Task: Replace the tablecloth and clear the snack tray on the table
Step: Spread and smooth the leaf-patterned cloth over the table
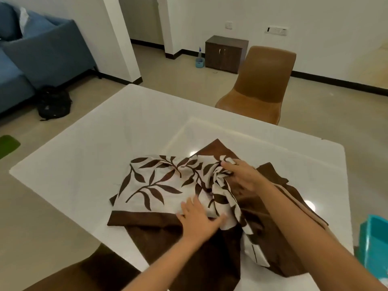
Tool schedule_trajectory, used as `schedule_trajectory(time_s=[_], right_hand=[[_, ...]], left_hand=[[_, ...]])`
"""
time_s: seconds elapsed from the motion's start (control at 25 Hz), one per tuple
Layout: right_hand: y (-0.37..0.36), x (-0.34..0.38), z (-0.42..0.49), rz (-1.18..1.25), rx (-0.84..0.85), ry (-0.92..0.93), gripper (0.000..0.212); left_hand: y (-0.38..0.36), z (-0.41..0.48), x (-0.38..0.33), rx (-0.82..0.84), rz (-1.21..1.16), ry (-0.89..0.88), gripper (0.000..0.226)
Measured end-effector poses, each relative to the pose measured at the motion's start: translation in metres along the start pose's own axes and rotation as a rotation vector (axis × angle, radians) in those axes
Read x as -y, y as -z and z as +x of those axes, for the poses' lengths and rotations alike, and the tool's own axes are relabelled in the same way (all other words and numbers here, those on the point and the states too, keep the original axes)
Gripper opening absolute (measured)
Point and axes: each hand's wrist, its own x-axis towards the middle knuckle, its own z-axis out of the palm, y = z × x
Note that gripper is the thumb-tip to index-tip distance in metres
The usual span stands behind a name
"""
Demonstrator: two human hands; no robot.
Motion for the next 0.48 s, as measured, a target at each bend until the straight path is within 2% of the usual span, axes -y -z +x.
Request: schedule_trajectory(time_s=[0.04,0.12,0.2,0.28,0.36,0.4,0.48], right_hand=[[0.001,-0.005,0.001,-0.043,-0.019,0.024,0.038],[0.010,-0.018,0.006,-0.346,-0.115,0.033,0.054],[0.016,-0.039,0.008,-0.550,-0.088,0.029,0.063],[0.022,-0.074,0.012,-0.699,-0.031,-0.011,0.082],[0.030,-0.116,0.017,-1.014,-0.002,-0.028,0.098],[0.032,-0.133,0.019,-1.135,-0.011,-0.023,0.094],[0.033,-0.151,0.020,-1.218,-0.078,-0.038,0.082]], left_hand=[[-0.024,-0.009,-0.001,0.175,0.053,0.072,0.145],[-0.056,-0.011,0.009,0.323,0.149,0.095,0.152],[-0.056,0.001,0.027,0.314,0.232,0.056,0.150],[-0.042,0.023,0.049,0.262,0.293,-0.006,0.146],[-0.016,0.050,0.073,0.255,0.359,-0.100,0.141],[-0.001,0.064,0.085,0.268,0.403,-0.154,0.139],[0.031,0.089,0.109,0.302,0.513,-0.238,0.134]])
